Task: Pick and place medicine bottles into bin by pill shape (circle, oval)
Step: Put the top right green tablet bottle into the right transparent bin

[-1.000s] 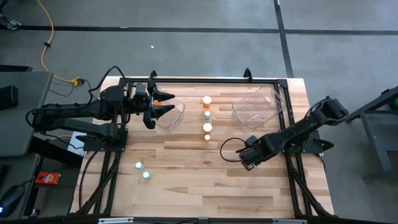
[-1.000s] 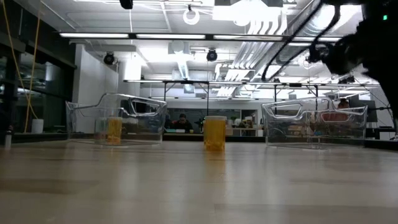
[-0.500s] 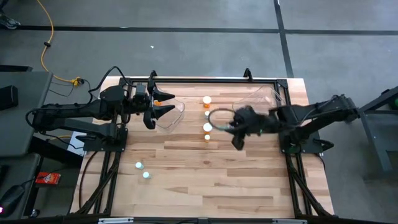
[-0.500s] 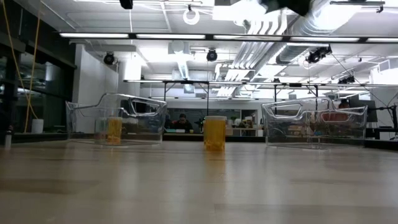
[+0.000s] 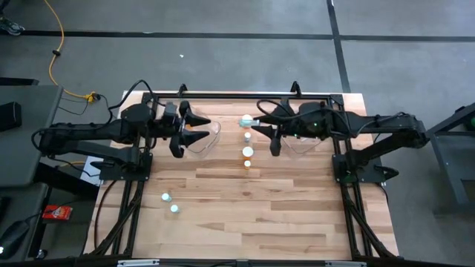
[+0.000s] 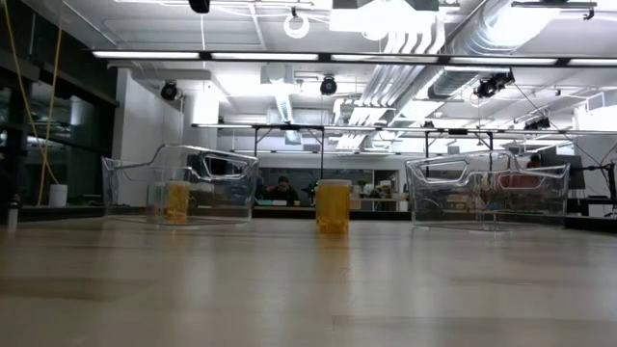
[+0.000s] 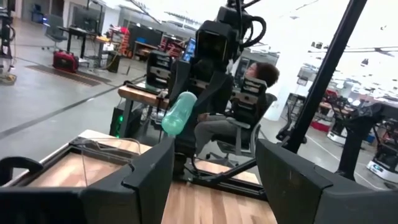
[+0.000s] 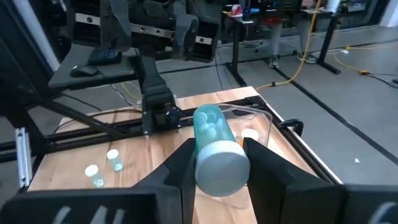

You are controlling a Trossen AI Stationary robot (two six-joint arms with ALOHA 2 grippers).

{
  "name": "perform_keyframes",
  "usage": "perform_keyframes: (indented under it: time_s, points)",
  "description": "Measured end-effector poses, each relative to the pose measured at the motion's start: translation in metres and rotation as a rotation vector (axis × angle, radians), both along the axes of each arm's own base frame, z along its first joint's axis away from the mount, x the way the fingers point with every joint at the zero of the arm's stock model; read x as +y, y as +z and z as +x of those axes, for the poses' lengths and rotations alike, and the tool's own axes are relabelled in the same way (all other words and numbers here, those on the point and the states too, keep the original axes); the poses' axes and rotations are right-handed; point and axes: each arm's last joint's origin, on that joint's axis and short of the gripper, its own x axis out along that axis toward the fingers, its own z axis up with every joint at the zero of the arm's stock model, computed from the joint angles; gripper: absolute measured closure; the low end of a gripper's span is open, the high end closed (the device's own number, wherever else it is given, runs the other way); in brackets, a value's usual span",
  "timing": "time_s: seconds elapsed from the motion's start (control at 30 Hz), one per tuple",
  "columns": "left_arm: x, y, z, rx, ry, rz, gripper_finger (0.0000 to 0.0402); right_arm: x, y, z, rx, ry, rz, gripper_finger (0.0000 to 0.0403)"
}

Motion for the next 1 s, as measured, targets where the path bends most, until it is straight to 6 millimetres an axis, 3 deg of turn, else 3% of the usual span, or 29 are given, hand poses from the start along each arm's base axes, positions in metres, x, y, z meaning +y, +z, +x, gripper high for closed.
perform_keyframes:
  time_s: [0.23,0.5,0.63,0.83,1.0]
  points:
    - [0.000,-0.003,0.004,0.019,0.001,0.012,0.0188,0.001,0.007,0.002,-0.056,0.108,-0.042,0.0308]
    - [0.000,-0.004,0.005,0.024,0.002,0.022,0.0188,0.010,0.008,0.001,0.022,0.243,-0.552,0.0306]
    - [0.000,-0.004,0.005,0.025,0.003,0.028,0.0188,0.011,0.007,0.001,0.050,0.271,-0.663,0.0299]
    - [0.000,-0.004,0.005,0.025,0.003,0.028,0.0188,0.009,0.007,0.001,0.062,0.220,-0.629,0.0298]
    - [0.000,-0.004,0.005,0.025,0.005,0.028,0.0188,-0.001,0.005,-0.001,0.057,-0.063,-0.318,0.0298]
